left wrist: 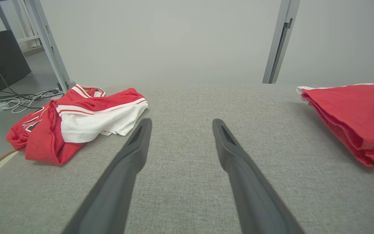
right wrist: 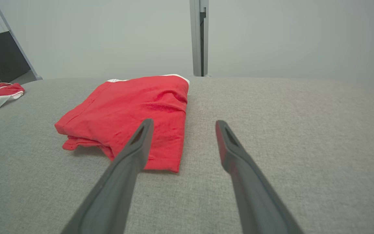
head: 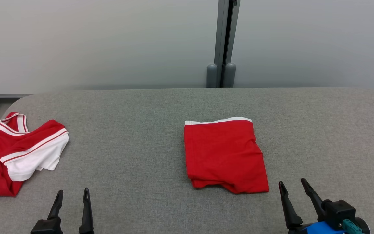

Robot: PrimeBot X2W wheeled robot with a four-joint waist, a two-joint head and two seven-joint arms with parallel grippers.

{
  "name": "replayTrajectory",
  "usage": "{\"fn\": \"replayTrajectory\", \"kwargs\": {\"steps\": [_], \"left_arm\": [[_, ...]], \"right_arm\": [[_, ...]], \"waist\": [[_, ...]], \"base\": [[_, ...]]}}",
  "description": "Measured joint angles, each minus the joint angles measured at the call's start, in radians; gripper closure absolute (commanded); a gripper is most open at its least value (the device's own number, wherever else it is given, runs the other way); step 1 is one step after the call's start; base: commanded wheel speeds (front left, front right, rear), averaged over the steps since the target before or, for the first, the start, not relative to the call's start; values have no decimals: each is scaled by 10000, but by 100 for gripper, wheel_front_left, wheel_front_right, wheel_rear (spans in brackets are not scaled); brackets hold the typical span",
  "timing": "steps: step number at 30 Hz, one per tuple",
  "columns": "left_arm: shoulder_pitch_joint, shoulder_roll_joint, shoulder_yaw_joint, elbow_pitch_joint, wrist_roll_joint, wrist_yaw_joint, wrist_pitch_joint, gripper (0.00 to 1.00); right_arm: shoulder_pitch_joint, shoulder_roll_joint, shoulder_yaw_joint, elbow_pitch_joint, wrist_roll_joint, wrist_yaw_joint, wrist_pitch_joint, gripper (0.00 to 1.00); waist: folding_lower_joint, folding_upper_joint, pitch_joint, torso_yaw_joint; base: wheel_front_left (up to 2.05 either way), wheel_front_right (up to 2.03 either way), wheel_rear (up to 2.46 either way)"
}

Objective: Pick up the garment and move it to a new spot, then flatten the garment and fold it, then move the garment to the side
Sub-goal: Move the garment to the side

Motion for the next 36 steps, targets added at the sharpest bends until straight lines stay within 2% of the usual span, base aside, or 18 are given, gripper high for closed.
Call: {"fn": "replayTrajectory", "kwargs": {"steps": [14, 20, 24, 30, 36], "left_arm": [[-86, 13, 12, -12, -65, -2, 0, 0], [-335, 4, -29, -163, -71, -2, 0, 0], [-615, 0, -98, -316, -75, -2, 0, 0], [-1099, -17, -165, -483, -138, -2, 0, 0], [-1518, -42, -263, -545, -199, -6, 0, 0]], "right_arm": [[-129, 0, 73, 128, -8, 0, 0, 0], [-1583, 0, 253, 403, -280, 0, 0, 0], [-3048, -73, 437, 1229, -587, 0, 13, 0], [-5257, -209, 537, 3104, -731, 0, 533, 0], [-6123, -345, 598, 5076, -775, 0, 823, 0]], "waist": [[0, 0, 39, -35], [1, 0, 351, -9], [1, 1, 699, 57], [2, 1, 1325, 198], [2, 2, 1890, 462]], "base": [[0, 0, 0], [0, 0, 0], [0, 0, 0], [0, 0, 0], [0, 0, 0]]}}
